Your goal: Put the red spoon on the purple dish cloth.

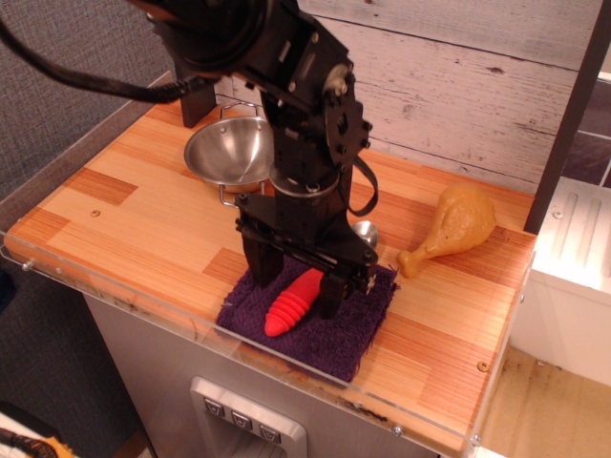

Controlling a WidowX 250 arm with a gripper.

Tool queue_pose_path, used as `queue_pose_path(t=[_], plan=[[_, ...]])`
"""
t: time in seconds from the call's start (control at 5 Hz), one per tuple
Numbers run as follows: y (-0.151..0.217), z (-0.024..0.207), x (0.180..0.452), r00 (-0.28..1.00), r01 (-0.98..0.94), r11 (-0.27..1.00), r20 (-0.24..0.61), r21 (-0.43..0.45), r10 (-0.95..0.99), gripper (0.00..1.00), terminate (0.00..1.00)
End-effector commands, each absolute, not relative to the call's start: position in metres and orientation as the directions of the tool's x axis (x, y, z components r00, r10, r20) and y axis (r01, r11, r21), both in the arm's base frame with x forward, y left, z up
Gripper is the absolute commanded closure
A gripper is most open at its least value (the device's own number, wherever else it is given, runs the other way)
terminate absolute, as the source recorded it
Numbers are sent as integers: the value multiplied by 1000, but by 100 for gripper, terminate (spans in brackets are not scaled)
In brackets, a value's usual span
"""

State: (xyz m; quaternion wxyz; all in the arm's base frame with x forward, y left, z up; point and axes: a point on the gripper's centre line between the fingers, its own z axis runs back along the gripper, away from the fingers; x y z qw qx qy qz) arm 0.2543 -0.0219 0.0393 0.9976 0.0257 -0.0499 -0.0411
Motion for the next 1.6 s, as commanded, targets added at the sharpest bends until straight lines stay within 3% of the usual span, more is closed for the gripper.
queue_pose_path(t=[0.0,0.2,0.6,1.2,1.4], plan=[[36,121,251,981,6,999,195,48,-15,0,0],[80,141,264,989,-2,998,149,65,-8,0,0],[91,121,282,994,90,995,62,33,-92,0,0],[91,121,278,983,137,990,131,-29,-132,0,0],[91,121,278,983,137,990,131,-29,-132,0,100]])
